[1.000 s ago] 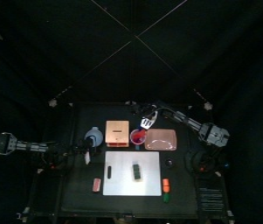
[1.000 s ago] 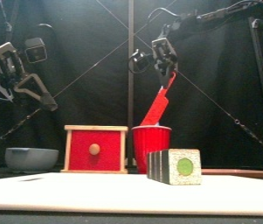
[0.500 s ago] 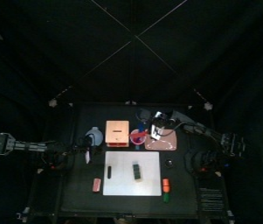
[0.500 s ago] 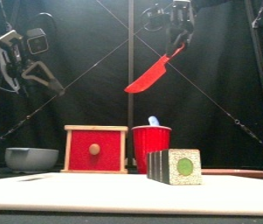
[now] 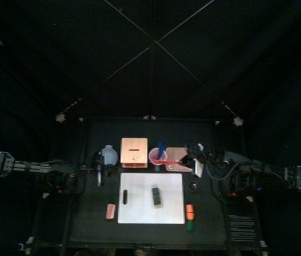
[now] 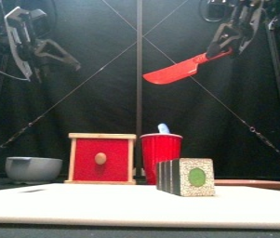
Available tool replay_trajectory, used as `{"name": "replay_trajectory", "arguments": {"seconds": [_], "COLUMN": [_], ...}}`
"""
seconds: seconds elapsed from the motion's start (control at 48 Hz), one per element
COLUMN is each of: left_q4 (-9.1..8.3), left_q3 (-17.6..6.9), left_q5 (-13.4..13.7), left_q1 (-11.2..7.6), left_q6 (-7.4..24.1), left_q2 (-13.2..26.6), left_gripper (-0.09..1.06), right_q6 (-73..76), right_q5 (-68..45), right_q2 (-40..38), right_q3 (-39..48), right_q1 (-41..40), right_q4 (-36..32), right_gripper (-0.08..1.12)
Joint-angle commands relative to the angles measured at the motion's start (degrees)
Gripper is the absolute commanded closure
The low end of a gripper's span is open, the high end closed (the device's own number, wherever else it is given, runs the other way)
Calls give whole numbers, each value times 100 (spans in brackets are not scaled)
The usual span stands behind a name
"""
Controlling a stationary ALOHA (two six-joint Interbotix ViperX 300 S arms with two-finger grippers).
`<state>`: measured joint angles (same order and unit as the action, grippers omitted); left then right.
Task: Place sushi on board then cut the sushi with the knife then place the pieces on the plate
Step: Grasp knife edge with left hand
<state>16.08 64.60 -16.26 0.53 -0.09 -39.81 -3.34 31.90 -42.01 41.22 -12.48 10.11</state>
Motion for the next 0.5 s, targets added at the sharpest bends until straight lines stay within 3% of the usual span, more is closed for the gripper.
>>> {"name": "replay_trajectory", "arguments": {"seconds": [0.021,0.146,0.25,0.5], "left_q4": [-79,-97,-88,-88], "left_q3": [-272,-352,-457,-905], "left_q5": [-308,-580,-800,-835], "left_q1": [-149,-360,-527,-703], "left_q6": [0,0,0,26], "left_q2": [141,387,738,1652], "left_gripper": [98,90,77,40], "right_q6": [-9,-9,9,18], "right_q5": [-642,-1046,-1301,-1978], "right_q2": [-229,-167,-70,105], "right_q3": [396,782,1011,1415], "right_q1": [369,747,1002,1274], "right_q4": [-70,-255,-369,-378], "right_gripper": [62,62,62,62]}}
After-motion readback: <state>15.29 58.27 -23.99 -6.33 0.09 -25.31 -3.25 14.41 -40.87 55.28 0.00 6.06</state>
